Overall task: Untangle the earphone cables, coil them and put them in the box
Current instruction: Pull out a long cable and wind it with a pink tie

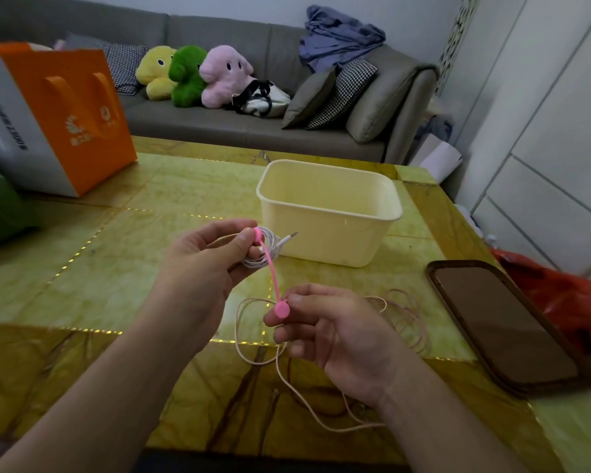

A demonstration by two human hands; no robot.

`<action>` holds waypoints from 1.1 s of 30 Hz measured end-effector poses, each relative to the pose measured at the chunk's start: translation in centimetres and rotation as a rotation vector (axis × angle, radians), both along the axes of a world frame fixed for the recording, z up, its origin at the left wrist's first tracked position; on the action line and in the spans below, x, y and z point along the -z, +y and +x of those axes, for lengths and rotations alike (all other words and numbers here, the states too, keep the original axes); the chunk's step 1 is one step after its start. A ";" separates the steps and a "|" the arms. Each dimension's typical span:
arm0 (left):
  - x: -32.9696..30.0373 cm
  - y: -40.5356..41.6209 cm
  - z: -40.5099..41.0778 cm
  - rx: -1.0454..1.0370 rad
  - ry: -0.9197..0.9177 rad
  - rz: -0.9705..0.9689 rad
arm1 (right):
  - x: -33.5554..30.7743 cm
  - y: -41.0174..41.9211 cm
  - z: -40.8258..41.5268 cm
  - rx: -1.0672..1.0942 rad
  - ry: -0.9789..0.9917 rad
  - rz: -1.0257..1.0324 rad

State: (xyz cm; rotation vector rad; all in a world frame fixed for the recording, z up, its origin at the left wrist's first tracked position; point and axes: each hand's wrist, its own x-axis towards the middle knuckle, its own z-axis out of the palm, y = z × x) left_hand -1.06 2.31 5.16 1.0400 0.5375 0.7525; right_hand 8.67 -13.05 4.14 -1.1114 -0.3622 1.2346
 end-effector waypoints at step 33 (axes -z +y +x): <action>0.4 0.3 0.1 -0.052 0.047 0.092 | 0.6 0.5 -1.1 0.109 -0.248 0.046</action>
